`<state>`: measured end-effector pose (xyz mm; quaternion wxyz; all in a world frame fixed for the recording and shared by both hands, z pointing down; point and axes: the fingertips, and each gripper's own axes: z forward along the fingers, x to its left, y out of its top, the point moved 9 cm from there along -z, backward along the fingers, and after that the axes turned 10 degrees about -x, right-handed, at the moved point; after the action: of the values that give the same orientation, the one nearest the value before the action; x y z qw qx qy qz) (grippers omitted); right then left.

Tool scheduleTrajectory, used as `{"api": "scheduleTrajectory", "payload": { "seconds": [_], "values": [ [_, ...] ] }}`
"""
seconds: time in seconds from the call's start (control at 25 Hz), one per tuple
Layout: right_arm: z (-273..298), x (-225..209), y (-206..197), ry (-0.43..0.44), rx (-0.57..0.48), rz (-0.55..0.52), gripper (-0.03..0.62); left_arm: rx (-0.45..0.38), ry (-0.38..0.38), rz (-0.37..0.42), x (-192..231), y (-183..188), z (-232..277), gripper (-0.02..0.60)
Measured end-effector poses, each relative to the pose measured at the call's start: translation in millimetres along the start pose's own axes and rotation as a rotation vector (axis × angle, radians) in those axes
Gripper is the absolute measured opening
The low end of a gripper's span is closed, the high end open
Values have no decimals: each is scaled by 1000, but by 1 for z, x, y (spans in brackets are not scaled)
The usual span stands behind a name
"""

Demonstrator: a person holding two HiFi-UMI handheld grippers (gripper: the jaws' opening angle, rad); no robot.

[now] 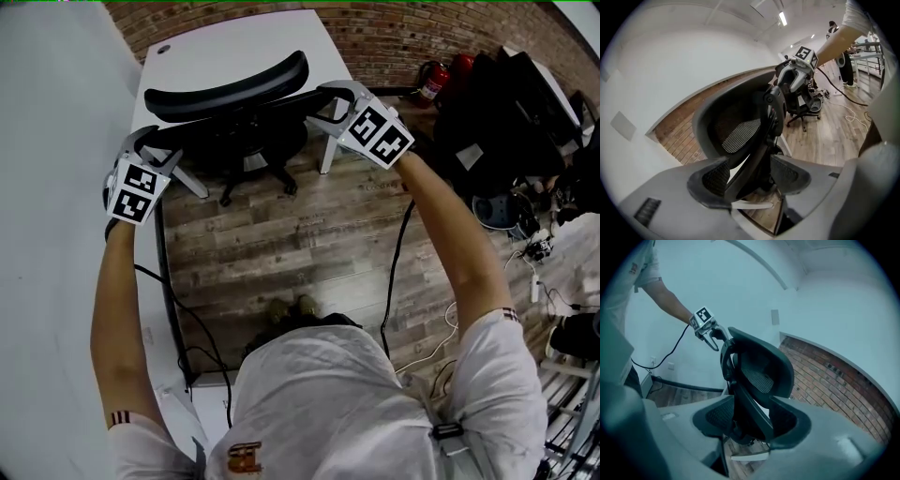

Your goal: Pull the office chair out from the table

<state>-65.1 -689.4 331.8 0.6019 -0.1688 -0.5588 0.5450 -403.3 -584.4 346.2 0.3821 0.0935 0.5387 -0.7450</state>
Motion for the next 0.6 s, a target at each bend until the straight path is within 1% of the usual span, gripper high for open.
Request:
{"api": "scheduleTrajectory", "payload": {
  "seconds": [0.16,0.32,0.48,0.6],
  "values": [
    [11,-14,-10,24,67,-34,227,26,-17,27,19,-12,9,267],
    [28,-28,-22,47,124,-56,240,70,-52,50,36,-26,22,276],
    [47,-38,-35,85,191,-85,255,125,-114,64,46,-49,40,289],
    [61,-43,-45,125,242,-99,261,173,-168,96,49,-65,54,298]
  ]
}}
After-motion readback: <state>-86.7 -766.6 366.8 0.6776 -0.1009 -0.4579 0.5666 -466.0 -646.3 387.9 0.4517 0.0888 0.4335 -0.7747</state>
